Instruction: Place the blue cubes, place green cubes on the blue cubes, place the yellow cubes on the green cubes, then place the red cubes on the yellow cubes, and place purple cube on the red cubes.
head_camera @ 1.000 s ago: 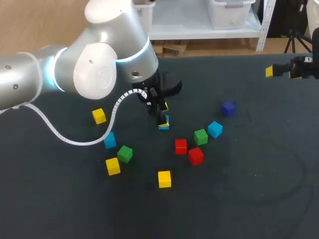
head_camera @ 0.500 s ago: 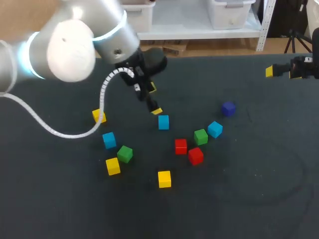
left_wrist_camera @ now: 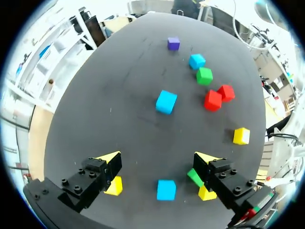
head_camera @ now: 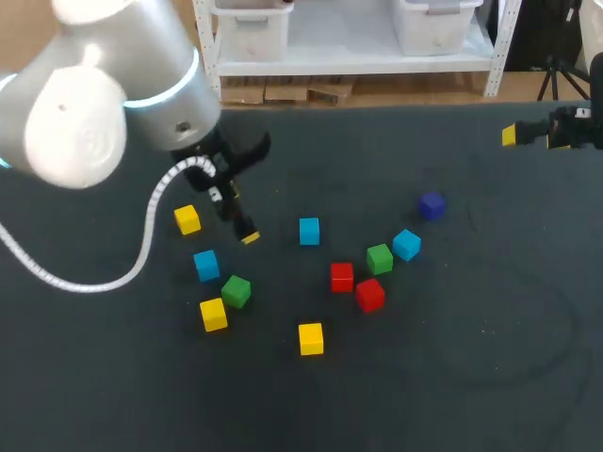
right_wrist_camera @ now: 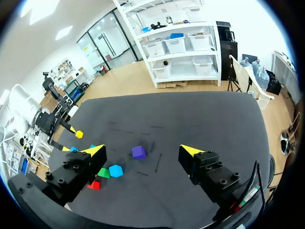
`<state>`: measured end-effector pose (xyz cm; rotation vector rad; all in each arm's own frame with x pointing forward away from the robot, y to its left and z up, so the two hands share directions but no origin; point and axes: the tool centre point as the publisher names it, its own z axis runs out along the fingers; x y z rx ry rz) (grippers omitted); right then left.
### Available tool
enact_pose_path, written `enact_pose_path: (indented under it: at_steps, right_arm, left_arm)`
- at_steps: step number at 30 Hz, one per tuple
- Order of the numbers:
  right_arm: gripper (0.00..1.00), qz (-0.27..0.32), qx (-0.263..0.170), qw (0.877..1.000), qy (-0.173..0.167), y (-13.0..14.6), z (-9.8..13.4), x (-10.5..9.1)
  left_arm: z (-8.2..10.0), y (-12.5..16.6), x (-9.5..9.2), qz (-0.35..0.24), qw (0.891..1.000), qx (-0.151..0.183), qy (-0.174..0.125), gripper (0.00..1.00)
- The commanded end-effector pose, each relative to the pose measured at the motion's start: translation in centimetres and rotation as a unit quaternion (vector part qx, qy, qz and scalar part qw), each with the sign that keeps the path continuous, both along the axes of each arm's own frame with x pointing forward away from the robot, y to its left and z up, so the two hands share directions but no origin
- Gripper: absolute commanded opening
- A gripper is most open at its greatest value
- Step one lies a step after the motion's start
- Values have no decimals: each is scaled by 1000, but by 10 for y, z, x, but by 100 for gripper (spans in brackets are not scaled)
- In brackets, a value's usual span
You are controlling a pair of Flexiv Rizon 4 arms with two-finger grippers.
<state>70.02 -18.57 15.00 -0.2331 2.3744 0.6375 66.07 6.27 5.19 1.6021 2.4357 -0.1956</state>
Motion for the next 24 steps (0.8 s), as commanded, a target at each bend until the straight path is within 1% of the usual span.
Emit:
enact_pose_path:
  at_steps: [1, 7, 10, 14, 16, 21, 24]
  right_arm:
    - [100, -1, -1, 1000, 0, 1, 0, 0]
    - [100, -1, -1, 1000, 0, 1, 0, 0]
    - [100, -1, -1, 1000, 0, 1, 0, 0]
    - [100, -1, -1, 1000, 0, 1, 0, 0]
    - [100, -1, -1, 1000, 0, 1, 0, 0]
    - [100, -1, -1, 1000, 0, 1, 0, 0]
    - [100, -1, -1, 1000, 0, 1, 0, 0]
  left_arm:
    - [-8, 26, -19, 6, 1000, 1, -19, 100]
    - [-10, 46, -33, -15, 1000, 10, -10, 100]
    - [-12, 54, -37, -19, 1000, 15, -5, 100]
    - [-18, 62, -42, -24, 1000, 18, 4, 100]
    - [-22, 65, -42, -20, 1000, 22, 10, 100]
    - [-33, 68, -40, -23, 1000, 17, 12, 100]
    - [-38, 68, -38, -35, 999, 14, 13, 100]
